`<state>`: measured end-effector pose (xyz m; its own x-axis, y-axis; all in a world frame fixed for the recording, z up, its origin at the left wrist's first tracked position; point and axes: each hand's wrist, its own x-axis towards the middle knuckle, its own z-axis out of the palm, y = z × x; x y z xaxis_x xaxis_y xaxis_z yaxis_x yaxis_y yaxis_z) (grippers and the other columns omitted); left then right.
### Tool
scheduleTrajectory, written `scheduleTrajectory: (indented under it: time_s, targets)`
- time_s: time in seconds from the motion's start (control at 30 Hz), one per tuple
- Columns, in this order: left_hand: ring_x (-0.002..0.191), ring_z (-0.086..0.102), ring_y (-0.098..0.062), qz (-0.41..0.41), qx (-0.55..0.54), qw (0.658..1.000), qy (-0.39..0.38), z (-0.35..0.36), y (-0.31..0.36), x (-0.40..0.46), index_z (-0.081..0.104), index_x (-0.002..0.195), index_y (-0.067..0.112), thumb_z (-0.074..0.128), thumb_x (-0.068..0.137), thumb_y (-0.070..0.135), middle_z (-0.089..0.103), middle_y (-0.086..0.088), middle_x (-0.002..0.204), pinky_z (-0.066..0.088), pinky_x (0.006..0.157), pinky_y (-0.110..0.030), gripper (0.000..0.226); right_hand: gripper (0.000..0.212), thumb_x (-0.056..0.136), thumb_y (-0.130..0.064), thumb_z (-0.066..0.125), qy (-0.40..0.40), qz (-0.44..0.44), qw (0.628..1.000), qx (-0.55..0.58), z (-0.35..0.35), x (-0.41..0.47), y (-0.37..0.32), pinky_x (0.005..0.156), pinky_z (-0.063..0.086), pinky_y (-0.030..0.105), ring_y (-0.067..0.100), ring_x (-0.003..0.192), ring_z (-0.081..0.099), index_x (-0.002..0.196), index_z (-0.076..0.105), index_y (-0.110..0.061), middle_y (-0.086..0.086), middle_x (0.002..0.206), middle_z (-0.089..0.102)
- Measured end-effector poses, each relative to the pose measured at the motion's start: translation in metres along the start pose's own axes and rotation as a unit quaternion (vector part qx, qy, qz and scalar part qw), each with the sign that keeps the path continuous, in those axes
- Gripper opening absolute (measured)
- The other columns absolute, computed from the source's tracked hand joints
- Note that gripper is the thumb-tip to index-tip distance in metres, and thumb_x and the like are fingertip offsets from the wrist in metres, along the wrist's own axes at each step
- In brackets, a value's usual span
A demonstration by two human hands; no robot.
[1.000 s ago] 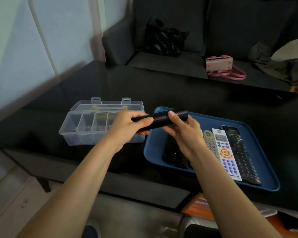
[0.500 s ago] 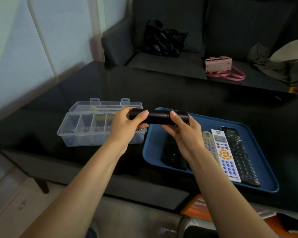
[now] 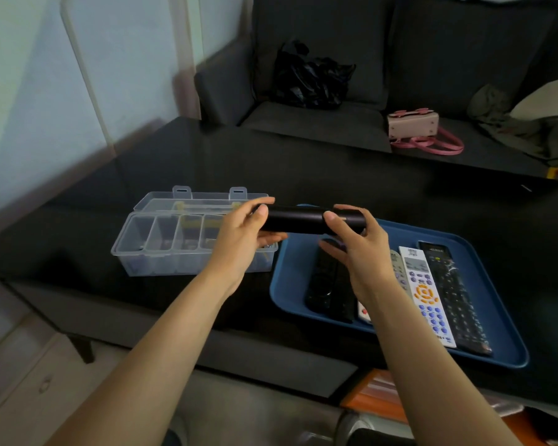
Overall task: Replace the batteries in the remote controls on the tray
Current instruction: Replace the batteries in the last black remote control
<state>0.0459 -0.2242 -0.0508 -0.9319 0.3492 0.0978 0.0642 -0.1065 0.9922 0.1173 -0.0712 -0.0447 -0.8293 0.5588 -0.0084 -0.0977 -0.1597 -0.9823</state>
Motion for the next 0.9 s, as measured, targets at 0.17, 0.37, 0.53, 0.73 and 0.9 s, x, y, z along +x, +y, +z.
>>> scheduleTrajectory:
  time_s: [0.17, 0.37, 0.53, 0.73, 0.9]
  targets:
    - [0.077, 0.066, -0.013, 0.037, 0.057, 0.997, 0.022, 0.001, 0.001, 0.001, 0.059, 0.109, 0.019, 0.04, 0.099, 0.018, 0.055, -0.014, 0.114, 0.057, 0.072, -0.023, 0.022, 0.012, 0.081, -0.022, 0.073, -0.033, -0.11, 0.959, -0.26, -0.005, 0.005, -0.005, 0.069, 0.047, 0.016, 0.004, 0.083, 0.062, 0.091, 0.068, -0.018, -0.006, 0.087, 0.067]
    - [0.089, 0.064, -0.01, 0.008, 0.027, 0.999, 0.039, 0.009, -0.006, 0.003, 0.052, 0.113, 0.017, 0.055, 0.091, 0.028, 0.06, -0.009, 0.111, 0.054, 0.073, -0.021, 0.025, 0.015, 0.082, -0.021, 0.071, -0.121, 0.007, 0.967, -0.226, -0.002, -0.001, -0.008, 0.056, 0.058, 0.025, 0.019, 0.07, 0.068, 0.092, 0.063, -0.013, 0.012, 0.093, 0.068]
    - [0.101, 0.061, -0.015, 0.026, 0.066, 0.997, 0.033, 0.009, -0.008, 0.005, 0.054, 0.114, 0.026, 0.065, 0.084, 0.026, 0.058, -0.008, 0.116, 0.051, 0.076, -0.022, 0.031, 0.017, 0.095, -0.017, 0.055, -0.252, 0.091, 0.943, -0.199, 0.008, -0.012, -0.006, 0.058, 0.056, 0.029, 0.026, 0.069, 0.068, 0.106, 0.055, -0.004, 0.016, 0.096, 0.072]
    - [0.099, 0.062, -0.011, 0.034, 0.044, 0.998, 0.011, 0.0, -0.003, 0.004, 0.059, 0.11, 0.033, 0.067, 0.083, 0.024, 0.062, -0.006, 0.111, 0.049, 0.075, -0.02, 0.03, 0.016, 0.097, -0.021, 0.051, -0.256, 0.061, 0.943, -0.203, 0.009, -0.013, -0.005, 0.049, 0.047, 0.026, 0.018, 0.052, 0.053, 0.103, 0.056, -0.006, 0.011, 0.085, 0.071]
    - [0.1, 0.062, -0.012, 0.031, 0.021, 0.999, 0.003, -0.003, 0.0, 0.004, 0.058, 0.118, 0.026, 0.065, 0.085, 0.019, 0.06, -0.005, 0.114, 0.054, 0.079, -0.025, 0.035, 0.021, 0.096, -0.023, 0.054, -0.236, 0.037, 0.946, -0.22, 0.01, -0.012, -0.005, 0.047, 0.043, 0.028, 0.02, 0.05, 0.049, 0.101, 0.056, -0.003, 0.014, 0.08, 0.07]
